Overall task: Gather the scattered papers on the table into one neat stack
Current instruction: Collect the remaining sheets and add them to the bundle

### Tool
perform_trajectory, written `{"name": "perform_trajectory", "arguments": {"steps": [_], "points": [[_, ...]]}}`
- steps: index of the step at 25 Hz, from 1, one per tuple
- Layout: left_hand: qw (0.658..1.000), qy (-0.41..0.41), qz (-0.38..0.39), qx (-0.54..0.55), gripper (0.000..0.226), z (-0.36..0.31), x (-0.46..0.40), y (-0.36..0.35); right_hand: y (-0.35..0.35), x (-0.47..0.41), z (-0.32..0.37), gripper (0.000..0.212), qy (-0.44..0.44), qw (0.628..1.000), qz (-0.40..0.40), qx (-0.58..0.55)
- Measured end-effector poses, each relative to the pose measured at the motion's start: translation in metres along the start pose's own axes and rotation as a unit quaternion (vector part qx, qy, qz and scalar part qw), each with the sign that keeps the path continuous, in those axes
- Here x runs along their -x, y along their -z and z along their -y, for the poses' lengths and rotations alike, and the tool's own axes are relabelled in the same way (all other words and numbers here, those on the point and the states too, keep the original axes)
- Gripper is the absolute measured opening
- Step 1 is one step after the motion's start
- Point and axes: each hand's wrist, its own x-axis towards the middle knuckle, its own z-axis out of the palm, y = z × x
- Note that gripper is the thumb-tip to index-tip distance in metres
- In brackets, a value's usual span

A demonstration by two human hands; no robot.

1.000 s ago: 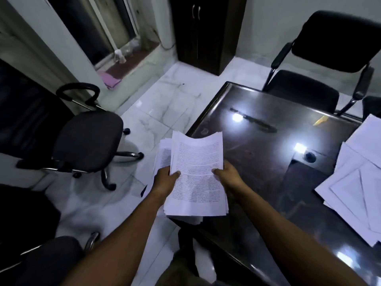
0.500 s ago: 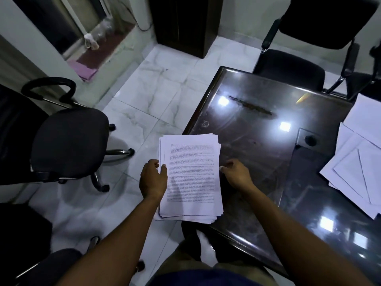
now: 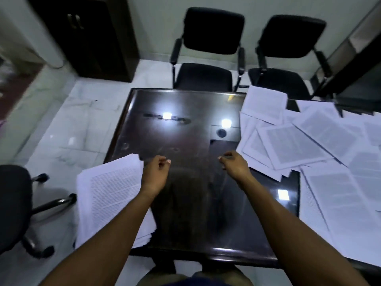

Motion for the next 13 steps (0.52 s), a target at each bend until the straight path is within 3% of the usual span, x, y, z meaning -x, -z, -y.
{"name": "perform_trajectory", "arguments": {"steps": [5, 13], "points": [[0.997, -0.027, 0.068, -0.022, 0.026, -0.076, -0.006, -0.114, 0.123, -0.043, -0.056, 0.038, -0.02, 0.997, -0.048, -0.05], [0.991, 0.004, 0.127, -0.044, 0.035, -0.148, -0.028, -0.234, 0.227, -0.104, -0.132, 0.047, -0.054, 0.995, -0.068, -0.043]]}}
